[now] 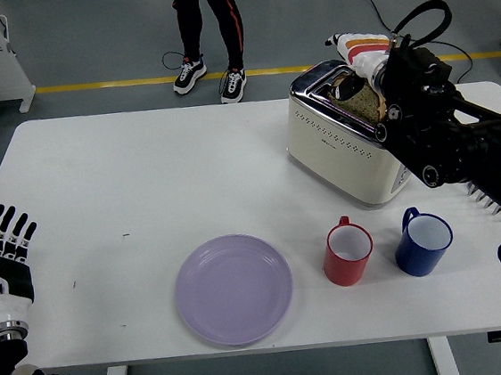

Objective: Push plate across desktop,pick up the break from the machine,place the break in the plate

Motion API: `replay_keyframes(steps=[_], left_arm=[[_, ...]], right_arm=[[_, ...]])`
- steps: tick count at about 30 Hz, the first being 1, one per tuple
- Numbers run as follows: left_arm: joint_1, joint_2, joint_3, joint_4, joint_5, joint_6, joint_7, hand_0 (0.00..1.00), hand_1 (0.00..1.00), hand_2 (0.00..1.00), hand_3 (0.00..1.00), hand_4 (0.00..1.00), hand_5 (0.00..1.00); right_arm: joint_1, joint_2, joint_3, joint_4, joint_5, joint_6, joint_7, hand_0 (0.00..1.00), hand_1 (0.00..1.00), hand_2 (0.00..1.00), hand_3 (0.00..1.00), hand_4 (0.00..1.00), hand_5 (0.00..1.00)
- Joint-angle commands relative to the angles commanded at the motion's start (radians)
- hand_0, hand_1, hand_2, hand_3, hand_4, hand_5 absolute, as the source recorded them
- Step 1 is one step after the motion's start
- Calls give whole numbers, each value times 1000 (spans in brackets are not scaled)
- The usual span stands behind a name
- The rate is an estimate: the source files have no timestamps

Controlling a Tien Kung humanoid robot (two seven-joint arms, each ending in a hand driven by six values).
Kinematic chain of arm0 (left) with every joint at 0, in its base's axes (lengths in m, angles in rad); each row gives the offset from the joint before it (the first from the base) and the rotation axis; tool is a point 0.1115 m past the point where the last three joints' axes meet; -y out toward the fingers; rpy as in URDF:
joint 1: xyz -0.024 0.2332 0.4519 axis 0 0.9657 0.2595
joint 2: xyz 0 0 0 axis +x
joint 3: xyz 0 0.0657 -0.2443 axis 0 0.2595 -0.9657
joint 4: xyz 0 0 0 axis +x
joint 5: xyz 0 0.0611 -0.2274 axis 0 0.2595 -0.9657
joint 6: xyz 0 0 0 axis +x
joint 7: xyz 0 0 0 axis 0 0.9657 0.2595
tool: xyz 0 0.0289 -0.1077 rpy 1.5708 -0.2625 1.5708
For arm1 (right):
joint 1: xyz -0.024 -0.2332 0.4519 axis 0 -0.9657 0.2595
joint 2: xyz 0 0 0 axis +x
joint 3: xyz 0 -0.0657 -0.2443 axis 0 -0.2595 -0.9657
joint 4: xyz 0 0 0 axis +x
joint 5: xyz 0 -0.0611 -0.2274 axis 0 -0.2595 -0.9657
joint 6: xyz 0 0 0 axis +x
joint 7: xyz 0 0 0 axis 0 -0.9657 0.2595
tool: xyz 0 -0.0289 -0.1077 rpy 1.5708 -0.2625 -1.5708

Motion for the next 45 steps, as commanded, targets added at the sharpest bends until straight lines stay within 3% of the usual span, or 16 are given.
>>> replay_keyframes(steps=[6, 7, 12, 13, 18, 19, 24, 25, 36, 37, 42, 43, 45], left_arm=[[8, 0, 10, 5, 0, 1, 0, 765, 776, 800, 718, 546, 998], [10, 0, 11, 6, 1, 0, 0, 766, 776, 800, 718, 545, 998], [16, 0, 10, 14, -8, -1, 0, 766, 776, 800, 718, 545, 998], [16, 0, 9, 17, -15, -3, -1, 765, 775, 800, 719, 544, 998], [18, 0, 3, 25, -15, -3, -1, 765, 775, 800, 719, 544, 998], [18, 0, 1, 29, -15, -3, 0, 765, 775, 799, 717, 545, 998], [19, 0, 1, 36, -22, -5, 0, 765, 775, 799, 717, 545, 998], [19, 0, 3, 36, -22, -5, 0, 764, 772, 799, 716, 543, 998], [21, 0, -6, 35, -22, -7, 0, 763, 772, 800, 716, 542, 998], [17, 0, -9, 35, -23, -8, -2, 765, 772, 799, 716, 543, 998], [10, 0, -19, 34, -21, -9, -2, 765, 772, 799, 716, 543, 998], [9, 0, -20, 34, -21, -9, -3, 763, 772, 800, 716, 542, 998], [6, 0, -21, 34, -24, -10, -4, 763, 772, 800, 716, 542, 998]], right_arm=[[19, 0, -43, -43, 1, 40, 0, 840, 818, 838, 864, 749, 228], [20, 0, -51, -49, 3, 41, 3, 687, 689, 669, 789, 734, 251], [18, 0, -90, -58, 25, 49, 7, 687, 689, 669, 789, 734, 251], [17, 0, -91, -58, 40, 47, 8, 545, 588, 570, 746, 715, 259], [20, 0, -102, -58, 72, 31, 12, 545, 588, 570, 746, 715, 259], [24, 0, -109, -63, 87, 20, 13, 424, 473, 470, 683, 681, 265], [28, 0, -134, -73, 121, 6, 12, 424, 473, 470, 683, 681, 265], [27, 0, -139, -75, 127, 9, 11, 336, 396, 419, 573, 612, 249], [27, 0, -169, -98, 172, 47, 9, 331, 386, 414, 556, 603, 256], [31, 0, -167, -96, 164, 49, 10, 323, 358, 401, 490, 550, 265], [43, 0, -171, -88, 149, 43, 18, 323, 358, 401, 490, 550, 265], [44, 0, -172, -87, 149, 45, 19, 300, 295, 361, 428, 437, 265], [47, 0, -169, -85, 145, 52, 14, 300, 295, 361, 428, 437, 265]])
